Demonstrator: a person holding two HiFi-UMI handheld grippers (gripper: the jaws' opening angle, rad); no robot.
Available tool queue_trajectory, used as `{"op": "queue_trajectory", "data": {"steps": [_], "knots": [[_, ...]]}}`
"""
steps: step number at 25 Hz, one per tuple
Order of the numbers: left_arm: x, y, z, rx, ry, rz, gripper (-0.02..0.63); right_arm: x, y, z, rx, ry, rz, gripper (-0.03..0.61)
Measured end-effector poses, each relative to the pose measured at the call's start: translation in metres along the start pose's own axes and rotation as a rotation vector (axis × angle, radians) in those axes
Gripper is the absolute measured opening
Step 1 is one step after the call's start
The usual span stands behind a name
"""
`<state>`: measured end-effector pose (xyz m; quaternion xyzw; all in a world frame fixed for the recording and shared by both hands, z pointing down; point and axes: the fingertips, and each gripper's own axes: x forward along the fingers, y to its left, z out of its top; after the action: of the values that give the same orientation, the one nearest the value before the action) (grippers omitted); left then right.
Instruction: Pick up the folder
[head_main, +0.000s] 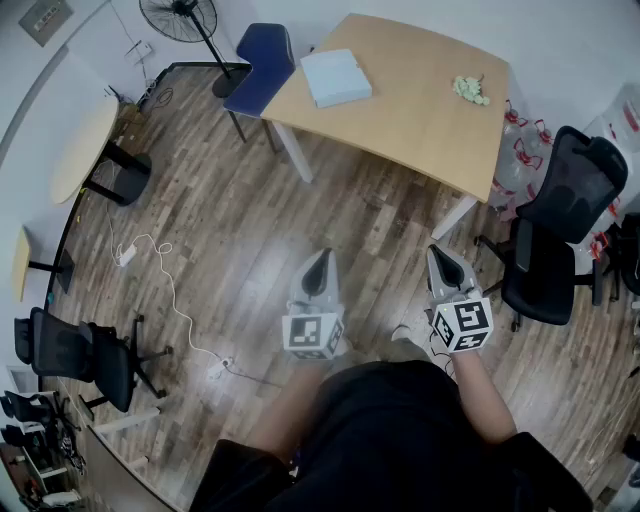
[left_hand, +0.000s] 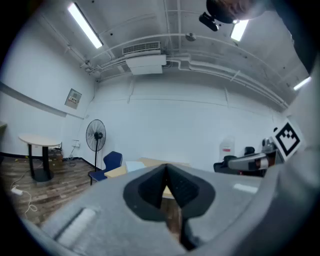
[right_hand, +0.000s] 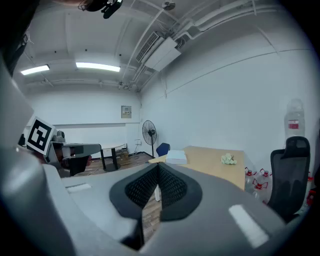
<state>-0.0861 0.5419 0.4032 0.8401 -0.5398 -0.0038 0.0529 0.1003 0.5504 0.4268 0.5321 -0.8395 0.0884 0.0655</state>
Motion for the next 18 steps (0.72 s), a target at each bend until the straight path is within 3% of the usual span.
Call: {"op": "queue_trajectory", "data": {"steps": [6, 18], "knots": [[0.002, -0.040, -0.008, -0.015, 0.018, -0.017, 0.003, -0.021, -0.029, 0.009, 0.014, -0.029, -0.036, 0.000], [0.027, -0.095, -0.014, -0.005, -0.005, 0.008, 0.003, -0.034, -0.078, 0.008, -0.040, -0.042, -0.011, 0.000]]}}
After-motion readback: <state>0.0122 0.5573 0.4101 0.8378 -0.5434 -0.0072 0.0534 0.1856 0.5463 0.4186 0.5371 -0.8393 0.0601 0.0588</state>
